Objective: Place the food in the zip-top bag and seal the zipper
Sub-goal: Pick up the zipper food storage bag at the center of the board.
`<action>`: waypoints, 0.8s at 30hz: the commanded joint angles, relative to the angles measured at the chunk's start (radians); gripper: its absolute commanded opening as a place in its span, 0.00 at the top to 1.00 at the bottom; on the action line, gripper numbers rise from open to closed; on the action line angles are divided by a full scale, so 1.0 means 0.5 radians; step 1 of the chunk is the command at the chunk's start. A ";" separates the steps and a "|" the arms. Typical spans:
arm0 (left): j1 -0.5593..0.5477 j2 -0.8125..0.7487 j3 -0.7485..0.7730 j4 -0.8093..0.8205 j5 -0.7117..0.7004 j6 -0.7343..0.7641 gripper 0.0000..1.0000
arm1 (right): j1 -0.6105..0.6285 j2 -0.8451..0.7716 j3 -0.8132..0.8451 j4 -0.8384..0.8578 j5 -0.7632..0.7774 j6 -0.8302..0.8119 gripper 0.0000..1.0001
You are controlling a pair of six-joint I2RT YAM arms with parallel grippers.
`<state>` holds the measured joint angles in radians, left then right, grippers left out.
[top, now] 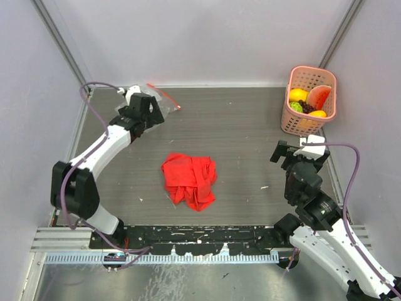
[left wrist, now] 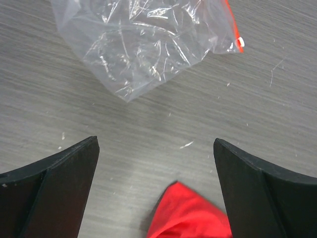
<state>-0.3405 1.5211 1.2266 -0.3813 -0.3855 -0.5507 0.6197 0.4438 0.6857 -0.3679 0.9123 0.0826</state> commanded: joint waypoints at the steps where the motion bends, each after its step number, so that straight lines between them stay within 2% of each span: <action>1: -0.004 0.236 0.226 0.203 -0.122 -0.077 0.02 | 0.006 0.057 0.011 0.080 -0.099 -0.020 0.00; 8: -0.003 0.762 0.794 0.132 -0.247 0.107 0.04 | 0.006 0.079 0.028 0.061 -0.241 -0.002 0.00; 19: 0.000 1.283 1.205 0.266 -0.343 0.276 0.12 | 0.006 0.115 0.025 0.055 -0.298 -0.031 0.00; 24: 0.003 1.503 1.408 0.286 -0.321 0.322 0.20 | 0.006 0.165 0.034 0.026 -0.412 -0.021 0.00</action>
<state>-0.3405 2.2253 1.8431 -0.2977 -0.5163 -0.4236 0.6197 0.5053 0.6857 -0.3767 0.7570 0.0807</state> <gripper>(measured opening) 0.815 0.998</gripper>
